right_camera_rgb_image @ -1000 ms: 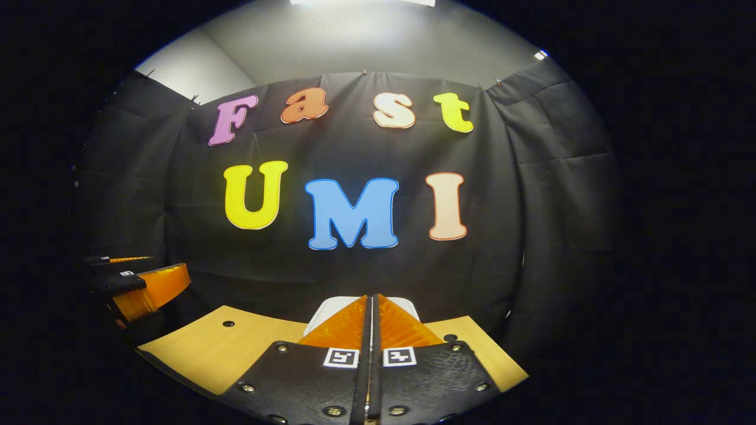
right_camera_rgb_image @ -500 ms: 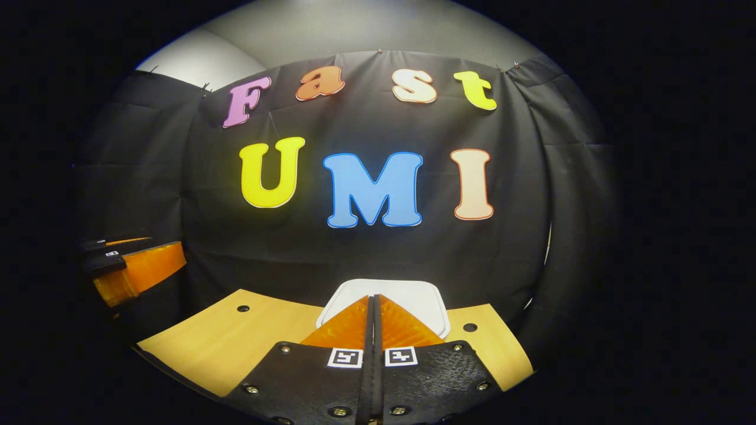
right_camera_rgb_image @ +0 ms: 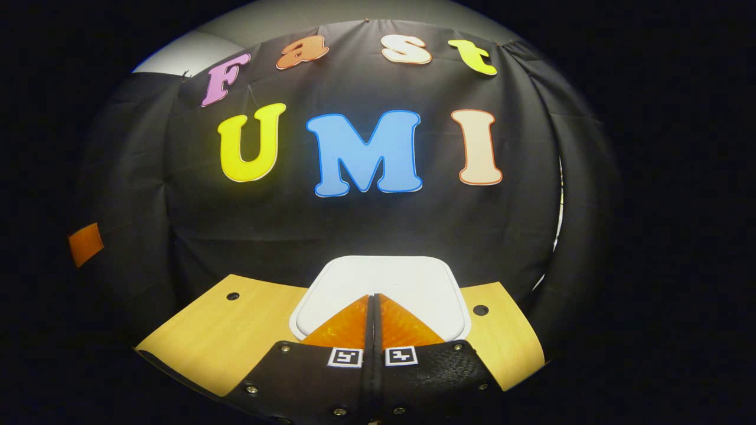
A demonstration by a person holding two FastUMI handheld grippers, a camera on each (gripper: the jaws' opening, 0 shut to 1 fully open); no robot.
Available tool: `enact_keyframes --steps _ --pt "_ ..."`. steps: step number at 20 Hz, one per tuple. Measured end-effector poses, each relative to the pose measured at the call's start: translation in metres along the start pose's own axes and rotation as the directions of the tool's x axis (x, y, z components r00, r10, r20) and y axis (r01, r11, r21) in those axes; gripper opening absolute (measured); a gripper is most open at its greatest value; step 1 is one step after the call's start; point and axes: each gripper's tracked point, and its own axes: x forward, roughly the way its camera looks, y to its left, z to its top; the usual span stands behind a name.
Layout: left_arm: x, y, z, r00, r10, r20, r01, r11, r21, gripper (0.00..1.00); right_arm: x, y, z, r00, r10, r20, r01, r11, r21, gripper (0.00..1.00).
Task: Press the lid of the desktop garbage bin to open it, pick up the crumpled paper on the desktop and throw it into the bin, then pick up the pop can on the desktop and drop it into the bin, and finally close the garbage bin lid.
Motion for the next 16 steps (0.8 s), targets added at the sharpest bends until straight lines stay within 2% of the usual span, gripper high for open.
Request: enact_keyframes --steps 6,7,11,16 --pt "0.000 0.011 -0.003 1.000 0.029 -0.009 -0.029 1.000 -0.003 1.00 0.009 0.001 -0.033 0.998 0.003 -0.071 -0.002 1.000 0.002 0.00" --pt "0.000 0.011 -0.005 0.999 0.030 -0.011 -0.030 1.000 -0.004 1.00 0.008 0.002 -0.028 0.999 -0.004 -0.035 0.004 1.000 -0.001 0.00" --pt "0.003 0.004 -0.009 1.000 0.017 -0.023 -0.017 1.000 -0.019 1.00 0.012 0.001 -0.035 0.999 -0.005 -0.038 0.005 1.000 -0.015 0.00" --pt "0.002 -0.004 -0.007 1.000 -0.002 -0.016 0.001 1.000 -0.027 1.00 0.013 0.001 -0.036 0.998 0.013 -0.063 -0.010 0.999 0.038 0.00"
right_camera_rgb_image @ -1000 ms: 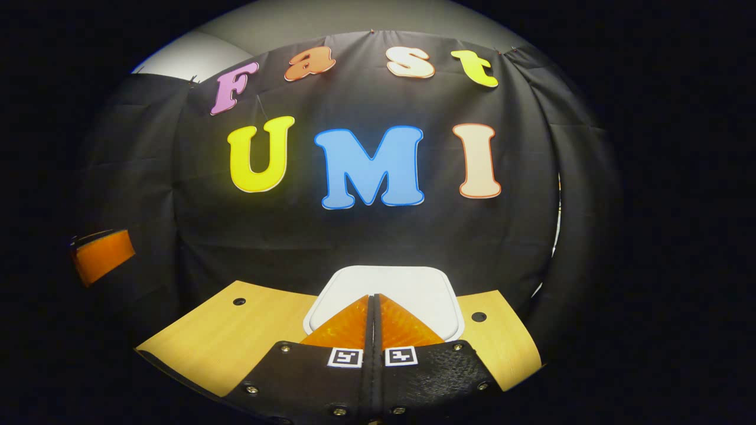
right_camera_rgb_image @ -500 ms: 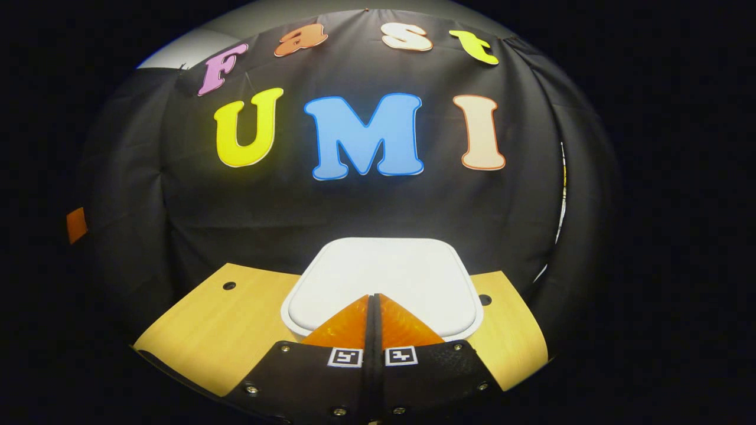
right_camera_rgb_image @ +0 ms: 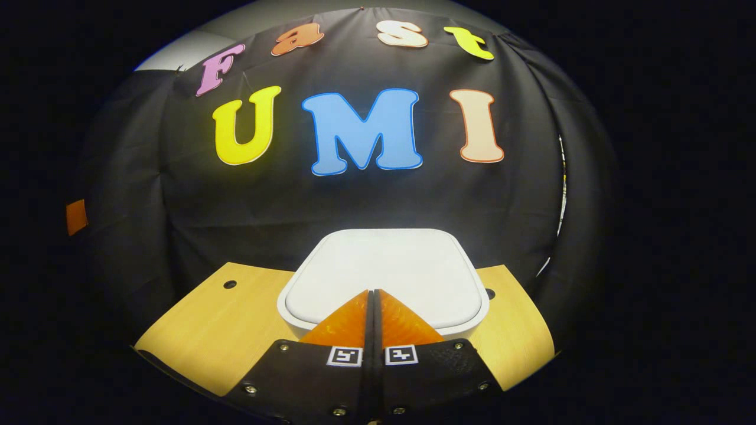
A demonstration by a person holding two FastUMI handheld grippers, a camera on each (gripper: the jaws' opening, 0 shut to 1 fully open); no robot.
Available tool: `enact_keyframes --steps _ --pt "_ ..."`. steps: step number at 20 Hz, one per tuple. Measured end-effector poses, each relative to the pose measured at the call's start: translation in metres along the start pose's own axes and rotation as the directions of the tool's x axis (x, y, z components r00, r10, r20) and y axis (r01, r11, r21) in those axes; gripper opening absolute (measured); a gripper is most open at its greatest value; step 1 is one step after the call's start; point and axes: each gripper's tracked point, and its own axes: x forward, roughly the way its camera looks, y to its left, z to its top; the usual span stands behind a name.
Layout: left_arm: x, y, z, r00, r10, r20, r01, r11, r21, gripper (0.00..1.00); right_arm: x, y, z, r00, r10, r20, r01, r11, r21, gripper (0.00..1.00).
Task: Press the lid of the desktop garbage bin to open it, pick up the crumpled paper on the desktop and throw it into the bin, then pick up the pop can on the desktop and drop it into the bin, and finally close the garbage bin lid.
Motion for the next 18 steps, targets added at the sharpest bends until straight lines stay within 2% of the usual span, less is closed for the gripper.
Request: enact_keyframes --steps 4,7,13,18 --pt "-0.005 -0.002 0.002 1.000 -0.008 0.011 0.008 1.000 -0.007 1.00 0.001 -0.001 -0.001 1.000 0.011 -0.018 -0.011 1.000 0.026 0.00" --pt "-0.014 -0.002 0.006 1.000 -0.010 0.019 0.010 1.000 -0.001 1.00 -0.002 0.000 0.010 0.999 0.028 0.024 -0.029 0.999 0.035 0.00" --pt "-0.021 0.001 0.005 1.000 -0.004 0.018 0.003 1.000 0.008 1.00 -0.008 -0.022 0.016 0.999 -0.035 0.029 0.032 0.995 0.090 0.00" --pt "-0.021 0.001 0.001 1.000 -0.003 0.012 0.003 1.000 0.008 1.00 -0.034 -0.028 0.057 0.982 -0.050 0.184 0.033 0.995 0.095 0.00"
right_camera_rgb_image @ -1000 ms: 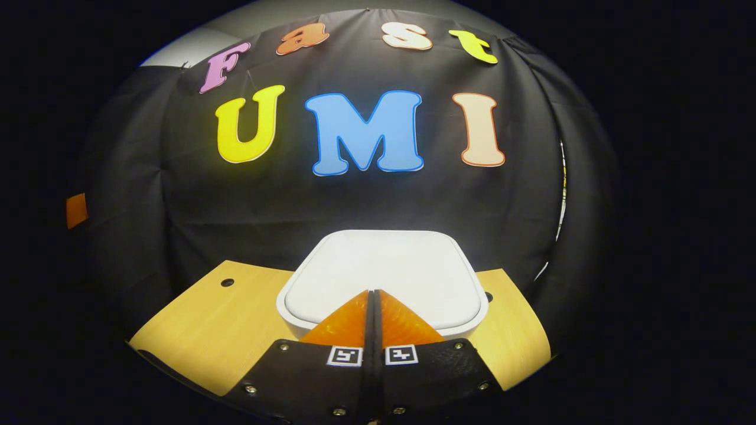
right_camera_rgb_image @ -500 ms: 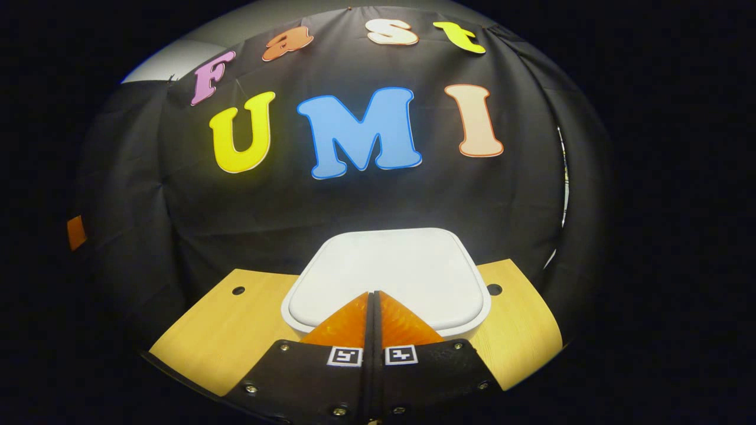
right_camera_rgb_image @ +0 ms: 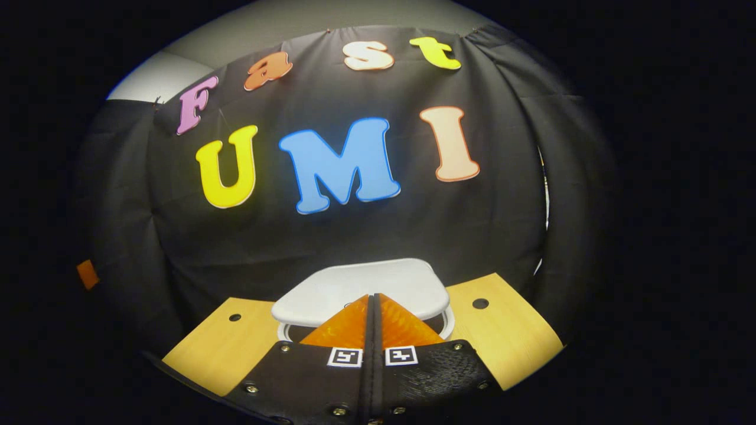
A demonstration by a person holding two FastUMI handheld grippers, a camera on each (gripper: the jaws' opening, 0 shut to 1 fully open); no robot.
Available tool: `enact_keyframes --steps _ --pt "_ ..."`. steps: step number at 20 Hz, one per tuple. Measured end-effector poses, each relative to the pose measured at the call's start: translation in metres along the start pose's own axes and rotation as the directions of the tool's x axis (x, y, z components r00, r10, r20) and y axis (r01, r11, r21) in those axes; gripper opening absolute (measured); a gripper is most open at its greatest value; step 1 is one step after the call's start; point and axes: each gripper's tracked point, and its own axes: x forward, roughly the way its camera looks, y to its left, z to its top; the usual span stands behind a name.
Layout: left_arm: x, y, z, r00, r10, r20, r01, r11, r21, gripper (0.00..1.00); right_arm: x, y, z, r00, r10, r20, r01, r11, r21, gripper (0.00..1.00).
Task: Press the lid of the desktop garbage bin to open it, pick up the crumpled paper on the desktop and throw it into the bin, then pick up the pop can on the desktop and drop it into the bin, and finally close the garbage bin lid.
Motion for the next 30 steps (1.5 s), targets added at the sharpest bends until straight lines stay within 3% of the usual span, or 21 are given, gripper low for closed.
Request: enact_keyframes --steps 7,14,15,18,19,20,21,23,25,26,27,28,30 --pt "0.005 -0.020 -0.006 0.999 -0.047 -0.006 0.047 0.999 0.004 0.96 -0.019 0.000 0.019 0.999 0.018 0.044 -0.016 0.999 -0.042 0.00" --pt "0.012 -0.034 -0.015 0.995 -0.093 -0.019 0.093 0.996 0.002 0.95 -0.049 0.010 0.068 0.986 0.046 0.162 -0.040 0.998 -0.043 0.01" --pt "0.013 -0.036 -0.016 0.995 -0.097 -0.021 0.097 0.995 0.001 0.94 -0.052 0.010 0.073 0.983 0.048 0.176 -0.041 0.998 -0.042 0.10" --pt "0.016 -0.039 -0.018 0.994 -0.109 -0.022 0.109 0.994 0.000 0.94 -0.058 0.011 0.083 0.979 0.040 0.201 -0.031 0.998 -0.049 0.23" --pt "0.016 -0.039 -0.018 0.993 -0.112 -0.022 0.112 0.994 0.000 0.94 -0.061 0.009 0.085 0.978 0.031 0.205 -0.020 0.998 -0.054 0.34" --pt "0.017 -0.040 -0.018 0.993 -0.117 -0.020 0.117 0.993 -0.001 0.94 -0.063 0.012 0.084 0.979 0.039 0.202 -0.028 0.998 -0.057 0.36" --pt "0.017 -0.041 -0.017 0.992 -0.121 -0.018 0.121 0.993 -0.001 0.94 -0.064 0.013 0.082 0.979 0.044 0.198 -0.033 0.998 -0.059 0.53" --pt "0.016 -0.043 -0.014 0.991 -0.130 -0.011 0.130 0.992 0.001 0.94 -0.065 0.012 0.081 0.980 0.046 0.193 -0.034 0.997 -0.062 0.58" --pt "0.017 -0.044 -0.014 0.991 -0.137 -0.003 0.137 0.991 0.005 0.94 -0.074 0.012 0.078 0.982 0.041 0.186 -0.029 0.997 -0.066 1.00" --pt "0.018 -0.045 -0.014 0.990 -0.140 -0.001 0.140 0.990 0.009 1.00 -0.068 0.011 0.077 0.982 0.036 0.187 -0.023 0.997 -0.067 0.99" --pt "0.019 -0.046 -0.017 0.990 -0.144 -0.002 0.144 0.989 0.012 1.00 -0.070 0.011 0.078 0.981 0.032 0.190 -0.020 0.997 -0.068 0.99" --pt "0.021 -0.047 -0.023 0.988 -0.151 -0.010 0.151 0.988 0.014 0.94 -0.072 0.012 0.078 0.980 0.031 0.195 -0.018 0.998 -0.068 0.99" --pt "0.026 -0.049 -0.048 0.985 -0.167 -0.053 0.167 0.986 0.008 0.94 -0.075 0.012 0.080 0.979 0.029 0.201 -0.016 0.998 -0.066 0.99"
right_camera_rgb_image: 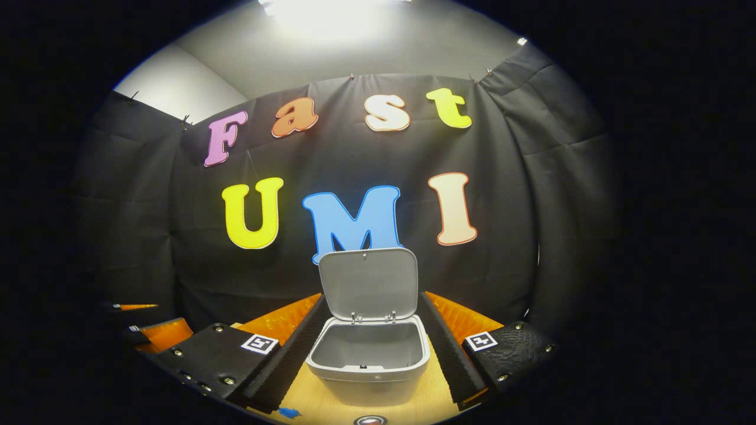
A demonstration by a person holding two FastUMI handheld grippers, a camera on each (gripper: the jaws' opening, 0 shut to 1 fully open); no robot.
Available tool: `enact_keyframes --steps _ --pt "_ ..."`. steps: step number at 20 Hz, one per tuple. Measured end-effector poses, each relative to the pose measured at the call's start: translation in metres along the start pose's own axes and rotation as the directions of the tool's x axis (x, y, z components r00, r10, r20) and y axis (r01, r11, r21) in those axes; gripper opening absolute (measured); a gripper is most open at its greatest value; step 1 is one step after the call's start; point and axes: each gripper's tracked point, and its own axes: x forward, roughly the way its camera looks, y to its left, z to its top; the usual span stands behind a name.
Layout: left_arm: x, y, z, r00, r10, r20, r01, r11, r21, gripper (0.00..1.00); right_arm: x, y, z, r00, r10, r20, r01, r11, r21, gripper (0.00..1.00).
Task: Press the lid of the desktop garbage bin to open it, pick up the crumpled paper on the desktop and throw it into the bin, then pick up the pop can on the desktop and drop it into the bin, and finally close the garbage bin lid.
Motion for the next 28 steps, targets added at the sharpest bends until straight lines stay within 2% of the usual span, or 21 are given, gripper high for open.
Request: enact_keyframes --steps 1,2,3,7,8,9,10,11,12,13,14,15,20,28 --pt "0.005 -0.001 -0.015 1.000 -0.010 -0.028 0.009 1.000 -0.008 0.88 -0.002 -0.001 0.001 1.000 -0.003 0.001 0.003 1.000 -0.001 0.99" --pt "0.010 -0.001 -0.034 0.998 -0.016 -0.064 0.015 1.000 -0.019 0.88 -0.004 -0.003 0.001 1.000 -0.009 0.001 0.009 1.000 -0.003 0.99" --pt "0.014 -0.001 -0.049 0.996 -0.020 -0.092 0.018 0.999 -0.028 0.94 -0.006 -0.006 0.002 1.000 -0.015 -0.001 0.015 1.000 -0.007 0.99" --pt "0.027 -0.006 -0.123 0.974 -0.045 -0.221 0.035 0.998 -0.048 0.95 -0.015 -0.021 -0.003 0.998 -0.053 -0.017 0.053 0.998 -0.015 0.99" --pt "0.029 -0.007 -0.142 0.966 -0.051 -0.255 0.041 0.998 -0.047 0.98 -0.018 -0.026 -0.005 0.997 -0.067 -0.024 0.066 0.998 -0.012 0.99" --pt "0.032 -0.010 -0.159 0.958 -0.061 -0.281 0.050 0.998 -0.047 0.95 -0.021 -0.031 -0.006 0.996 -0.081 -0.031 0.080 0.997 -0.009 0.99" --pt "0.033 -0.012 -0.177 0.949 -0.073 -0.308 0.061 0.997 -0.048 1.00 -0.023 -0.037 -0.008 0.995 -0.098 -0.038 0.097 0.995 -0.008 0.99" --pt "0.033 -0.014 -0.192 0.941 -0.080 -0.329 0.069 0.997 -0.046 1.00 -0.026 -0.043 -0.009 0.993 -0.114 -0.042 0.114 0.993 -0.008 0.99" --pt "0.034 -0.016 -0.209 0.930 -0.084 -0.358 0.075 0.996 -0.039 0.95 -0.028 -0.048 -0.010 0.990 -0.130 -0.048 0.130 0.991 -0.009 0.99" --pt "0.035 -0.017 -0.222 0.921 -0.089 -0.379 0.081 0.996 -0.037 1.00 -0.031 -0.053 -0.011 0.988 -0.145 -0.052 0.145 0.989 -0.012 0.99" --pt "0.035 -0.017 -0.238 0.911 -0.094 -0.402 0.086 0.996 -0.038 1.00 -0.033 -0.058 -0.011 0.986 -0.159 -0.056 0.158 0.987 -0.015 0.99" --pt "0.035 -0.018 -0.251 0.902 -0.100 -0.419 0.092 0.995 -0.041 0.96 -0.035 -0.062 -0.012 0.983 -0.171 -0.060 0.170 0.985 -0.017 0.99" --pt "0.044 -0.020 -0.317 0.849 -0.105 -0.517 0.096 0.994 -0.045 1.00 -0.044 -0.077 -0.015 0.972 -0.221 -0.079 0.219 0.975 -0.032 0.99" --pt "0.047 -0.016 -0.386 0.762 -0.083 -0.643 0.067 0.997 -0.048 1.00 -0.055 -0.101 -0.024 0.950 -0.288 -0.118 0.283 0.957 -0.058 0.99"
